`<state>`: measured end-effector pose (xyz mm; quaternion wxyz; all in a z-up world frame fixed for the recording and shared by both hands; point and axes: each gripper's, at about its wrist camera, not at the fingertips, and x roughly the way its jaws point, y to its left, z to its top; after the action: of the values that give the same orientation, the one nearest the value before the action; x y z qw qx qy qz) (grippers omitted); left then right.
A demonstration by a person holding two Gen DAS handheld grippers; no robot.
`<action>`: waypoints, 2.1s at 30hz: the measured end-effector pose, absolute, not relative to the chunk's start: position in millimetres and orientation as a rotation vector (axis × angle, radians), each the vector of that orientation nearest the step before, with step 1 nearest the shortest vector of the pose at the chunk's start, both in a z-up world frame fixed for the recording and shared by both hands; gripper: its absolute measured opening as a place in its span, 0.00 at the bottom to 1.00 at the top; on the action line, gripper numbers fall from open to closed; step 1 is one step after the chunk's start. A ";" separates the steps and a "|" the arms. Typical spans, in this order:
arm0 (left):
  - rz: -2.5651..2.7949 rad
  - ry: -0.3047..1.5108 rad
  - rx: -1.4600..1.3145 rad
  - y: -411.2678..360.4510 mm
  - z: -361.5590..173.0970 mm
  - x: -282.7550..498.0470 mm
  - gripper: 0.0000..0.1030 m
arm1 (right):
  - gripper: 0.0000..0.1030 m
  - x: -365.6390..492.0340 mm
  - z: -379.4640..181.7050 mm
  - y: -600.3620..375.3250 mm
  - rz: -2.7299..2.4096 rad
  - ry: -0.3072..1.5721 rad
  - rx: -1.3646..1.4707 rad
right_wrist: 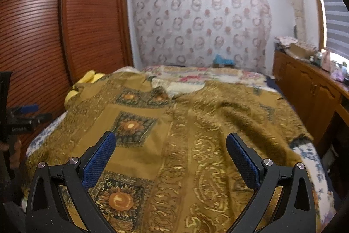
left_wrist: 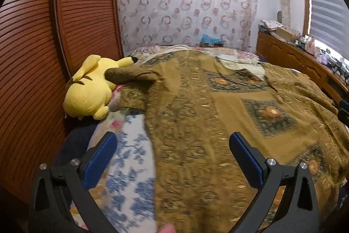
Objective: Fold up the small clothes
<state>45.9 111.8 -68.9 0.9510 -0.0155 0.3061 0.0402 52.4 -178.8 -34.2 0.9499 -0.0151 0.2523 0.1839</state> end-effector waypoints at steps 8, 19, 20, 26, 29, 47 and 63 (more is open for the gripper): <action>0.087 0.671 -0.071 160.1 -78.3 77.4 1.00 | 1.00 74.9 -46.1 -156.5 0.486 0.599 -0.026; 0.058 0.758 -0.156 206.4 -87.8 133.2 0.68 | 0.99 83.2 -58.7 -132.0 0.546 0.662 -0.094; 0.061 0.769 -0.159 208.5 -89.3 140.3 0.63 | 0.99 83.4 -60.2 -130.4 0.547 0.664 -0.103; 0.044 0.844 -0.165 209.7 -103.1 174.3 0.54 | 0.99 87.1 -73.9 -123.3 0.538 0.691 -0.132; 0.031 0.872 -0.194 211.3 -112.1 183.3 0.47 | 0.99 87.5 -76.5 -124.4 0.542 0.701 -0.122; 0.084 0.747 -0.063 203.1 -71.0 156.0 0.10 | 0.99 81.8 -74.9 -128.2 0.518 0.671 -0.117; -0.221 0.651 0.016 95.3 -4.3 137.9 0.04 | 0.99 81.7 -75.2 -128.6 0.517 0.668 -0.117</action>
<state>137.9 95.3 -4.3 0.9415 0.0079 0.3191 -0.1082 81.7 -128.6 -75.2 0.9105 -0.0566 0.3241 0.2506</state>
